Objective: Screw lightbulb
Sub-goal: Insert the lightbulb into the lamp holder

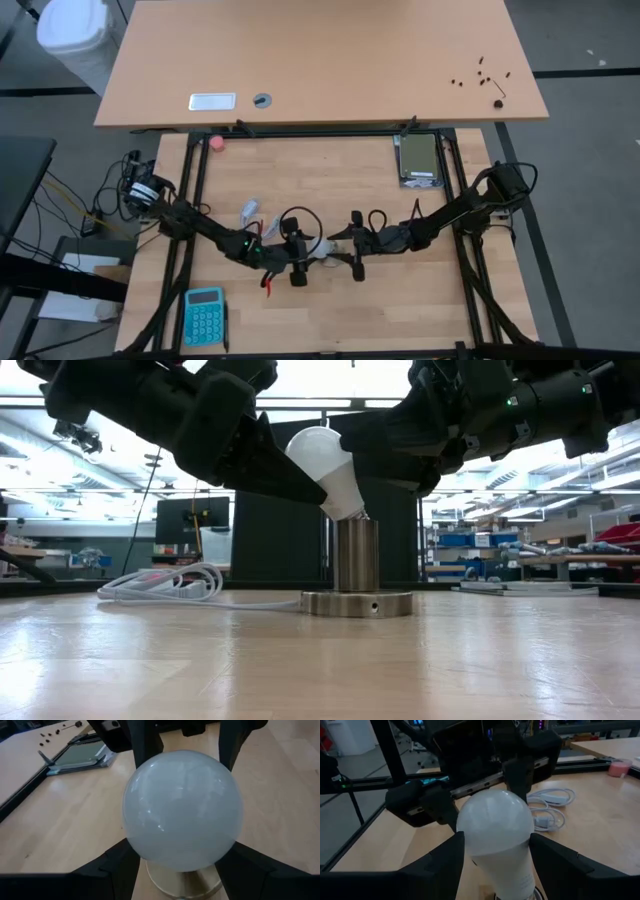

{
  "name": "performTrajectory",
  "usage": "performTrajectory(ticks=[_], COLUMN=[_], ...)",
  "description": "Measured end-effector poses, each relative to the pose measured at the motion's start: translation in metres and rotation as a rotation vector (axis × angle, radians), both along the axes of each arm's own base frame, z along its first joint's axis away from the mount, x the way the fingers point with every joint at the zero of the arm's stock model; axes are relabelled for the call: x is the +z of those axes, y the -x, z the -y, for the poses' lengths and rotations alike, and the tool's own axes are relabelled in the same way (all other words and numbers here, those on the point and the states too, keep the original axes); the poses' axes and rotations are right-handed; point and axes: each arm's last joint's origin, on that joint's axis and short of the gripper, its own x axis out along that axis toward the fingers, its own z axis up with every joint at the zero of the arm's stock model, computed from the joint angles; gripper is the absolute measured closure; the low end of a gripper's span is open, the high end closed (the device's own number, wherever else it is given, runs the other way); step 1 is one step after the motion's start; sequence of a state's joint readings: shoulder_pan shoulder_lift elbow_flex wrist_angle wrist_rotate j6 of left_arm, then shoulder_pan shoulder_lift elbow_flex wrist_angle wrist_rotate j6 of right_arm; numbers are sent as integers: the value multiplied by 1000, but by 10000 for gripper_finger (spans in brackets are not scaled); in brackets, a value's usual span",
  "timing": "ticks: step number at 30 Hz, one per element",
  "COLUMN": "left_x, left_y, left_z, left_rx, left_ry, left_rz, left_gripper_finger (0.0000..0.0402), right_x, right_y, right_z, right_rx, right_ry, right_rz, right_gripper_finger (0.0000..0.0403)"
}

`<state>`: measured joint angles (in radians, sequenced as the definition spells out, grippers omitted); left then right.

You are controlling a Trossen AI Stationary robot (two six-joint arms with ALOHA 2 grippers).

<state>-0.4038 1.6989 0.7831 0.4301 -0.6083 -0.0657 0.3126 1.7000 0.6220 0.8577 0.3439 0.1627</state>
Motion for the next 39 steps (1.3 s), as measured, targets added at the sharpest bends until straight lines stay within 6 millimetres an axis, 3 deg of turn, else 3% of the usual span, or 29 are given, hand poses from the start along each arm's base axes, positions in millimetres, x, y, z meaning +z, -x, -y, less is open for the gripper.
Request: performTrajectory(ticks=[19,29,39], left_x=[22,34,39], left_y=[-19,-29,-35], left_z=[-7,-14,-26], left_rx=[-68,-119,-124], left_ry=[-28,-29,15], left_rz=[-173,-185,-161], left_gripper_finger=[158,158,159], right_x=[-1,-2,-19], right_y=[4,16,30], right_z=[-6,-27,-15], right_rx=[-59,-143,-190], right_ry=[-2,48,13], right_rz=[-15,-2,-17], right_gripper_finger=[169,169,170])
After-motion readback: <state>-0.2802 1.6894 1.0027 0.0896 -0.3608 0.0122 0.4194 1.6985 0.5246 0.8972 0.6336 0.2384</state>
